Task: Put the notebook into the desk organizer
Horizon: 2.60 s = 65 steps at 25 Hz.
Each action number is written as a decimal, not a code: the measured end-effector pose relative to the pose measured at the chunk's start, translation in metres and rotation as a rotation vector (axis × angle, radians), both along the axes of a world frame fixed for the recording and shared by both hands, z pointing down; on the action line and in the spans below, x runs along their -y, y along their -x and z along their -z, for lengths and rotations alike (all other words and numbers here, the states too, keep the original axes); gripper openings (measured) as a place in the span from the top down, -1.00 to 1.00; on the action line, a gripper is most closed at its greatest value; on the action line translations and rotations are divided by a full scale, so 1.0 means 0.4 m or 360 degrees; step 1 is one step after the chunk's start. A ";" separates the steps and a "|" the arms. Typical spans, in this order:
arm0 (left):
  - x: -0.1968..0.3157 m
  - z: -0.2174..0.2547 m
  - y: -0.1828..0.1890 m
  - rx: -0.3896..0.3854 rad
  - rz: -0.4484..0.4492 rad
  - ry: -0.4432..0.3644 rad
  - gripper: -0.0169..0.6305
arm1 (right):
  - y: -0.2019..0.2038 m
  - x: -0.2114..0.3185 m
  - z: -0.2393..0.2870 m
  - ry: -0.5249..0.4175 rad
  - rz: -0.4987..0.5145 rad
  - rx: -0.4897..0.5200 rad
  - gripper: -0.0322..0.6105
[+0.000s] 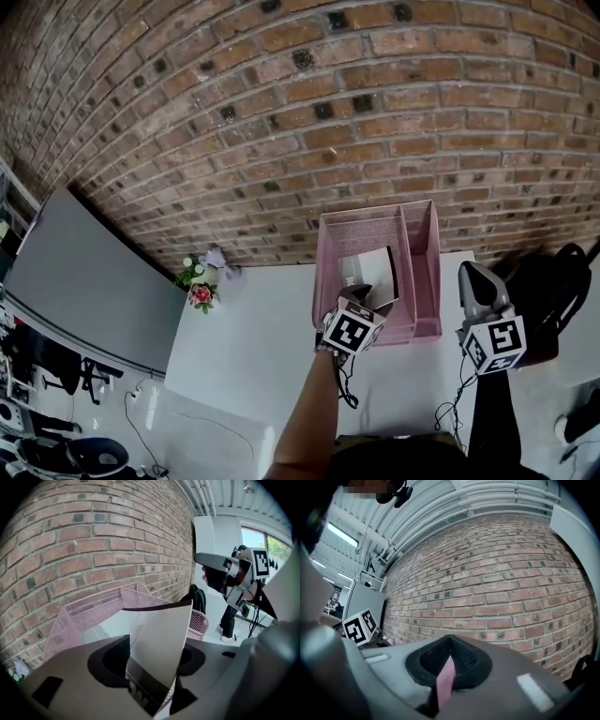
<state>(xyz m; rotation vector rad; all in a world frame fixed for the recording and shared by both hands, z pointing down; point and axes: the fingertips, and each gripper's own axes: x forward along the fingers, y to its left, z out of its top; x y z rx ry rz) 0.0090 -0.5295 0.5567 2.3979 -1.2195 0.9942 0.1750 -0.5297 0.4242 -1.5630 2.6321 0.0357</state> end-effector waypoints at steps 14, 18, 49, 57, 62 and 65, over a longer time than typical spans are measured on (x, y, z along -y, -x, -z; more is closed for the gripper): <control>-0.017 -0.011 -0.023 -0.0023 -0.0099 0.0059 -0.10 | 0.026 -0.019 0.019 -0.0047 0.0034 -0.0004 0.90; -0.025 -0.015 -0.032 -0.0028 -0.0149 0.0083 -0.17 | 0.013 -0.022 0.032 -0.0091 -0.0008 -0.0018 0.90; -0.065 0.055 -0.006 -0.0034 -0.0124 -0.0182 -0.34 | 0.072 -0.088 0.017 -0.0077 0.0054 -0.0037 0.90; -0.063 0.170 0.006 -0.0117 -0.0009 -0.0474 -0.34 | 0.089 -0.105 0.028 -0.0097 0.0061 -0.0045 0.90; -0.073 0.258 0.032 -0.0151 0.0101 -0.0682 -0.34 | 0.095 -0.115 0.049 -0.0126 0.0047 -0.0066 0.90; -0.088 0.306 0.045 -0.0218 0.0158 -0.0801 -0.34 | 0.099 -0.120 0.058 -0.0133 0.0034 -0.0080 0.90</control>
